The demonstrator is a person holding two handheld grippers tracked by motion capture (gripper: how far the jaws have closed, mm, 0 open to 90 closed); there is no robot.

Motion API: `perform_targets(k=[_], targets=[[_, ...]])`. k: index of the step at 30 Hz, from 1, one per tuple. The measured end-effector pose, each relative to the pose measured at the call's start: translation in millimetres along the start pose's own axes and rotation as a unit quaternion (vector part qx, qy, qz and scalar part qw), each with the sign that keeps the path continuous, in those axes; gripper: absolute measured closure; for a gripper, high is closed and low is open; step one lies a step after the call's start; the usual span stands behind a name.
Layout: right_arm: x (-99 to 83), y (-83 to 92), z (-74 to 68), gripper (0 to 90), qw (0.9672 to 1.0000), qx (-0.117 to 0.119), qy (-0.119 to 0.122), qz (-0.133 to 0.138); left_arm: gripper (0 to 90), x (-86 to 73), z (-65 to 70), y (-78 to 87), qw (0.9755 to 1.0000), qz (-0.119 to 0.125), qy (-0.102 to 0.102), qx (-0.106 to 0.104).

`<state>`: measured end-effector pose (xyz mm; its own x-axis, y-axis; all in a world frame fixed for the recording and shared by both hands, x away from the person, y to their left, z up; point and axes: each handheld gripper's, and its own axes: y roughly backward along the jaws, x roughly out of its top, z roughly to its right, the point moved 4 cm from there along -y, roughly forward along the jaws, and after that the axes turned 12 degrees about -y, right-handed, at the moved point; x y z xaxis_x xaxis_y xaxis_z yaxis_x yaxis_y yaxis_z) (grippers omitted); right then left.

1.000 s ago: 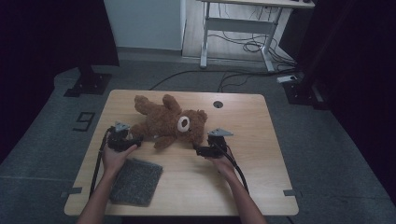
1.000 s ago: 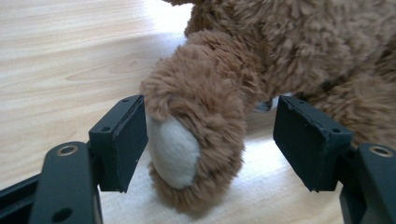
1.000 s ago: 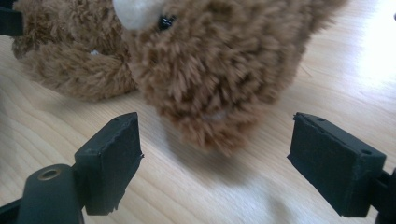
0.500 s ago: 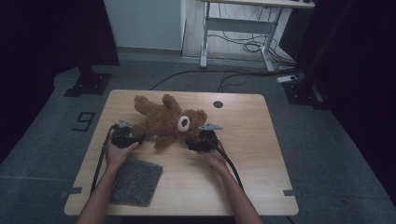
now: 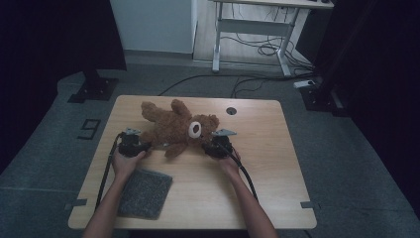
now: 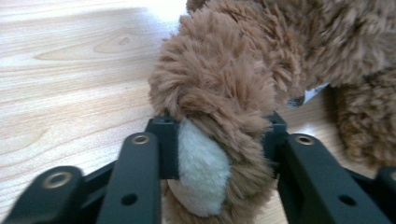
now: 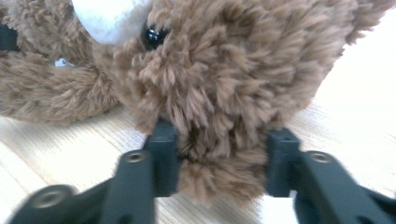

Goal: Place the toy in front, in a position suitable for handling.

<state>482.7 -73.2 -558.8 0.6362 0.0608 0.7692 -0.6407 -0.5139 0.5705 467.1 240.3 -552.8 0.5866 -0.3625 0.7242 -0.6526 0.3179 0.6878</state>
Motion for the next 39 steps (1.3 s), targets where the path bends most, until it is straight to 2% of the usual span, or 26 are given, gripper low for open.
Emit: perform_targets(k=[3,6,10,11,12,14,21,25,30,31,34,36,39], targets=[[1.3,1.7,-0.4,65.8,1.0000,0.002,0.008,-0.003,67.1,0.4,-0.6,4.0,1.0000,0.005,-0.002,-0.006],[2.5,3.9,0.2,69.8,0.9999,0.008,0.014,-0.001,69.5,2.3,1.2,9.5,0.9998,0.013,-0.005,-0.011],[5.8,9.5,2.8,73.7,0.9997,0.005,0.011,0.020,70.8,6.1,4.1,17.4,0.9994,0.026,-0.014,-0.016],[5.8,9.5,2.8,73.7,0.9997,0.005,0.011,0.020,70.8,7.7,5.4,20.3,0.9992,0.032,-0.017,-0.018],[8.7,14.4,3.7,74.8,0.9994,0.008,0.006,0.032,71.5,10.5,8.5,25.4,0.9988,0.039,-0.024,-0.018],[10.5,17.1,3.9,75.1,0.9992,0.010,0.006,0.037,71.7,12.3,10.8,28.0,0.9985,0.042,-0.028,-0.019],[22.5,43.4,9.4,76.0,0.9978,0.014,0.021,0.061,72.3,24.4,24.1,40.1,0.9969,0.062,-0.041,-0.027],[24.7,54.4,11.8,76.1,0.9972,0.015,0.025,0.069,72.6,32.4,33.9,47.6,0.9954,0.076,-0.050,-0.031],[25.1,78.9,17.0,76.1,0.9955,0.019,0.037,0.085,72.8,40.4,45.8,57.8,0.9932,0.089,-0.064,-0.039],[25.1,78.9,17.0,76.1,0.9955,0.019,0.037,0.085,72.8,41.9,48.5,60.3,0.9926,0.093,-0.067,-0.041],[21.0,95.8,21.0,76.0,0.9945,0.020,0.040,0.095,72.8,46.1,58.5,67.9,0.9910,0.102,-0.075,-0.044],[20.2,98.7,21.8,76.0,0.9942,0.019,0.040,0.098,72.8,47.7,64.3,70.9,0.9898,0.107,-0.082,-0.045],[12.9,112.1,26.0,75.9,0.9935,0.013,0.038,0.107,72.8,48.8,77.8,74.8,0.9880,0.110,-0.097,-0.048]])
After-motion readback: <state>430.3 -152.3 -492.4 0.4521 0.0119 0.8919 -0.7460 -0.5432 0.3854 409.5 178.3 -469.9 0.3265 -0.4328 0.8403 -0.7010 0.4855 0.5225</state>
